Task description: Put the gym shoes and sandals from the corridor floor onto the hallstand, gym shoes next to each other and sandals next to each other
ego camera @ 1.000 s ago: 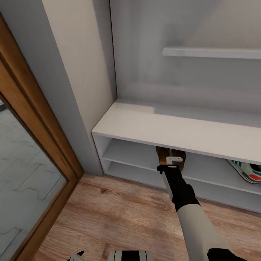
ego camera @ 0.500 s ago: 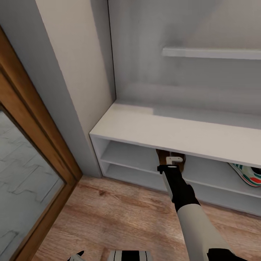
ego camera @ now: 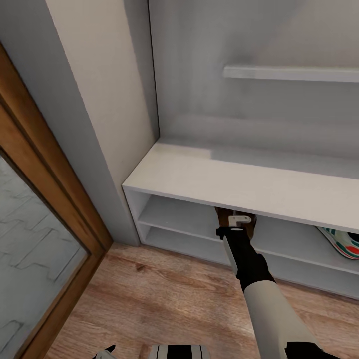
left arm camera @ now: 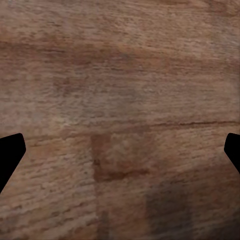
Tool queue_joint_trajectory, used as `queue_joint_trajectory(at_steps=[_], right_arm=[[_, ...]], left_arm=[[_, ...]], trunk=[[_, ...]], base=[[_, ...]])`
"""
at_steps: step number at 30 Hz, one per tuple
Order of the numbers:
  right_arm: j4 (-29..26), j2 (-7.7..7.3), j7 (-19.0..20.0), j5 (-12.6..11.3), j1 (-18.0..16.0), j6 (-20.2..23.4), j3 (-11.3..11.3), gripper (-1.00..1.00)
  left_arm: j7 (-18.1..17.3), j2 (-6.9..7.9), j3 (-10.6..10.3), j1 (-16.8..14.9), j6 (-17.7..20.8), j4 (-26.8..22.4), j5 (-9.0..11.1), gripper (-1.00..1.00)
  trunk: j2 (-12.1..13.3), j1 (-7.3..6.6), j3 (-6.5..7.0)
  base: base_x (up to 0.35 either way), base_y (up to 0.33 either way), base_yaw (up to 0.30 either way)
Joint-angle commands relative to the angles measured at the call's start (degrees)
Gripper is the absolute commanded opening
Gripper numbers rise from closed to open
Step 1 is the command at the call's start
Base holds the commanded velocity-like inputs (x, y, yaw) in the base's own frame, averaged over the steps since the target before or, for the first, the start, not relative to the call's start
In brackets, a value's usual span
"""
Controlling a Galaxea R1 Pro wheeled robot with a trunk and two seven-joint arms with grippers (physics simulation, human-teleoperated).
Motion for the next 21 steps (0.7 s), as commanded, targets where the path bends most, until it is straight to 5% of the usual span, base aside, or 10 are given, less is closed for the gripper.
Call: queue_joint_trajectory(at_steps=[1, 9, 21], right_arm=[[-0.06, 0.06, 0.01, 0.39, -0.03, 0.34, -0.13, -1.0], [-0.11, 0.06, 0.01, 0.39, -0.03, 0.34, -0.13, -1.0], [-0.12, 0.06, 0.01, 0.39, -0.03, 0.34, -0.13, -1.0]], left_arm=[[-0.05, 0.08, -0.41, -0.04, -0.14, 0.05, 0.57, 1.0], [-0.04, 0.0, -0.34, -0.05, -0.05, 0.05, 0.49, 1.0], [-0.04, 0.0, -0.34, -0.06, -0.03, 0.05, 0.43, 1.0]], trunk=[[-0.02, -0.01, -0.04], [-0.11, 0.17, -1.59], [-0.11, 0.17, -1.59]], base=[[0.0, 0.0, 0.0], [0.0, 0.0, 0.0], [0.058, 0.0, 0.0]])
